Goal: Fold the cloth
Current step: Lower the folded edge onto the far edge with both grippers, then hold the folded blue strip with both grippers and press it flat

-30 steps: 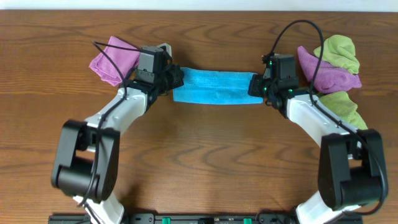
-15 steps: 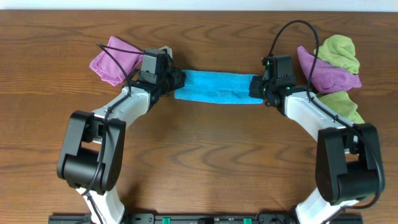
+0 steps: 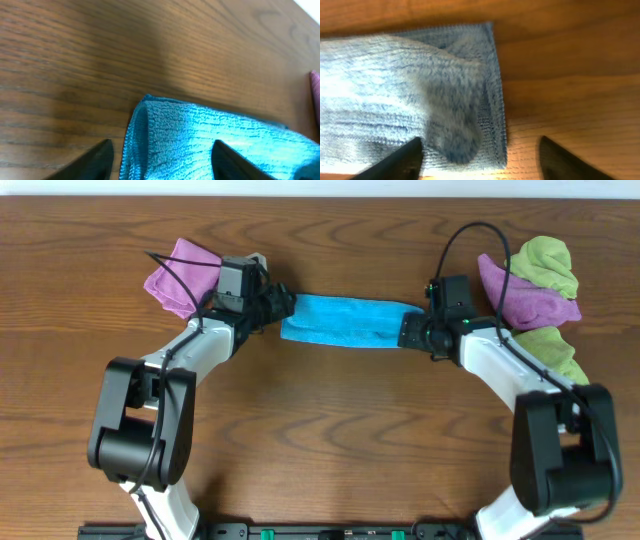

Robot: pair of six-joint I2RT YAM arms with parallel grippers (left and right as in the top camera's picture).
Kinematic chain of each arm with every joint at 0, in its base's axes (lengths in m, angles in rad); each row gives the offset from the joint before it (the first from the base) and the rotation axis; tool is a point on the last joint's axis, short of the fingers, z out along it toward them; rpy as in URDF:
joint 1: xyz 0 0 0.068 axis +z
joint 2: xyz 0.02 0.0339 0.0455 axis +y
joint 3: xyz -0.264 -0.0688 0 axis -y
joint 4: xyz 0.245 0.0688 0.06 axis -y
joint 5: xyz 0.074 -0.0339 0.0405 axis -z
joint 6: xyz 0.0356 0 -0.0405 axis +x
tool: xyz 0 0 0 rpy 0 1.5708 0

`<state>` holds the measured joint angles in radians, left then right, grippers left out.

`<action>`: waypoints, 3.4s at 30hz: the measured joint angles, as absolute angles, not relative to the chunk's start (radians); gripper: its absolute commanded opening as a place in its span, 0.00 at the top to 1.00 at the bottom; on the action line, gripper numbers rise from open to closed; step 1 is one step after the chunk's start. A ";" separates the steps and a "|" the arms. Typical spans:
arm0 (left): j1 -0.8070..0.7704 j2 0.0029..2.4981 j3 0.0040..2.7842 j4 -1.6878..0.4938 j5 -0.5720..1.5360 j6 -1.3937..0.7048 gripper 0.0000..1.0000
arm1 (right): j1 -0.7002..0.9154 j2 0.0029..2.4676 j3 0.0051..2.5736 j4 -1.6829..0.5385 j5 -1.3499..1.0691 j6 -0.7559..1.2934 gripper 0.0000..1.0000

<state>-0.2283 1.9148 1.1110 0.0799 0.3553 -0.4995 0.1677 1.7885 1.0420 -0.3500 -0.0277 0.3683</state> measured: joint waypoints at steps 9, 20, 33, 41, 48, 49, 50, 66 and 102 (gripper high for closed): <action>-0.232 1.814 1.111 0.078 0.413 -0.498 0.94 | 0.168 1.632 1.046 -0.378 -0.018 0.390 0.05; -0.336 1.819 1.111 0.056 0.361 -0.498 0.94 | 0.167 1.628 1.047 -0.406 -0.080 0.449 0.07; -0.362 1.971 1.111 0.054 0.229 -0.498 0.94 | 0.167 1.701 1.047 -0.372 -0.161 0.464 0.07; -0.362 2.002 1.111 0.056 0.181 -0.498 0.94 | 0.167 1.773 1.046 -0.315 -0.168 0.471 0.08; -0.362 2.002 1.111 0.056 0.179 -0.498 0.94 | 0.167 1.829 1.047 -0.261 -0.175 0.486 0.10; -0.362 2.002 1.111 0.056 0.179 -0.498 0.94 | 0.167 1.837 1.046 -0.257 -0.176 0.487 0.11; -0.362 2.002 1.111 0.054 0.179 -0.498 0.94 | 0.167 1.844 1.046 -0.249 -0.177 0.489 0.11; -0.362 2.002 1.121 0.019 0.179 -0.498 0.94 | 0.167 1.879 1.047 -0.212 -0.153 0.489 0.13; -0.362 2.002 1.130 -0.012 0.179 -0.498 0.94 | 0.144 1.950 1.078 -0.128 -0.155 0.483 0.88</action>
